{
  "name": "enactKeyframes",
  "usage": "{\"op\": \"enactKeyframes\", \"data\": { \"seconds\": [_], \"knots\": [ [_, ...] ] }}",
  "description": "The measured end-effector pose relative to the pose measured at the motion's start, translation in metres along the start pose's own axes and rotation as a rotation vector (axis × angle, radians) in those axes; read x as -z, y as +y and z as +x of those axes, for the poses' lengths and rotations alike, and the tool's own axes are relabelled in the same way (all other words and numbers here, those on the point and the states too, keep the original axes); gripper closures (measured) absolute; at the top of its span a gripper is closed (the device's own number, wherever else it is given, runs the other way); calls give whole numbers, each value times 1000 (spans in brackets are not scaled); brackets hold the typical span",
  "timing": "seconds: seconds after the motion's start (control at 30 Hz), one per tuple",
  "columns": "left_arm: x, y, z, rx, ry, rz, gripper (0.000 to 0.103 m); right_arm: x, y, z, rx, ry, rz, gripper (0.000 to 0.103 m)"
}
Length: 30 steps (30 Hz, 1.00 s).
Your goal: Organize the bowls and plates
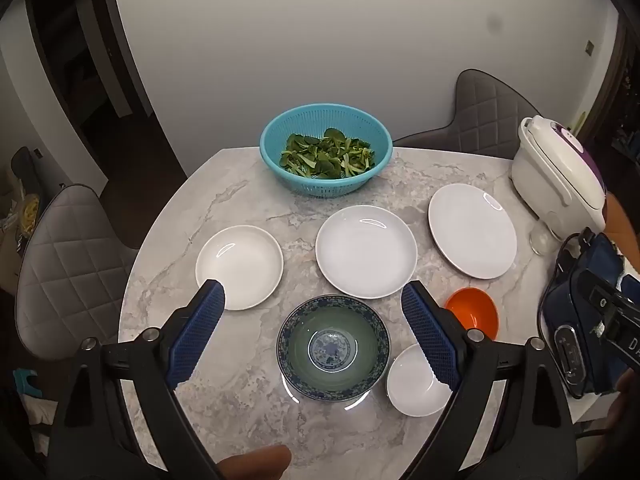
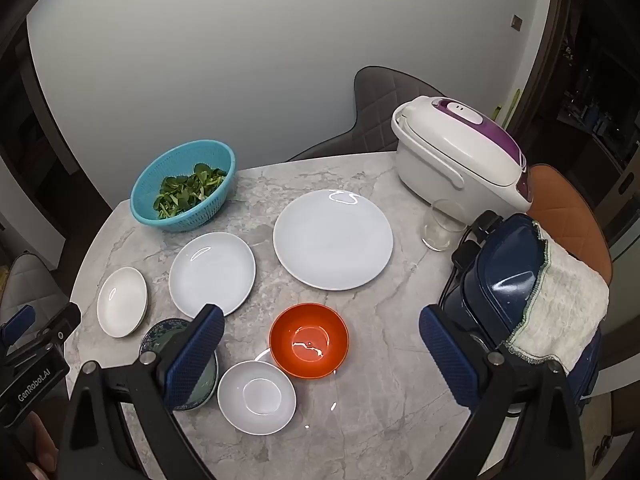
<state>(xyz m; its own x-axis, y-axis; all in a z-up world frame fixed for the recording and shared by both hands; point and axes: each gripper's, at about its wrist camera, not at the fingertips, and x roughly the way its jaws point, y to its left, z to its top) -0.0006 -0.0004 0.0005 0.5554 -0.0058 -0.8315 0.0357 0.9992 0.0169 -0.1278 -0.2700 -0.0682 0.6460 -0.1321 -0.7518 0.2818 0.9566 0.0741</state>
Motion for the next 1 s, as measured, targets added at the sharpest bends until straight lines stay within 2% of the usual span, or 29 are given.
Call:
{"op": "enactKeyframes", "data": {
  "seconds": [0.27, 0.3, 1.0],
  "knots": [
    [-2, 8, -1, 19, 5, -12, 13, 1, -1, 0, -4, 0, 1, 3],
    [-1, 2, 1, -2, 0, 0, 13, 1, -1, 0, -4, 1, 0, 3],
    [4, 2, 6, -2, 6, 0, 13, 4, 0, 2, 5, 4, -4, 3]
  ]
}}
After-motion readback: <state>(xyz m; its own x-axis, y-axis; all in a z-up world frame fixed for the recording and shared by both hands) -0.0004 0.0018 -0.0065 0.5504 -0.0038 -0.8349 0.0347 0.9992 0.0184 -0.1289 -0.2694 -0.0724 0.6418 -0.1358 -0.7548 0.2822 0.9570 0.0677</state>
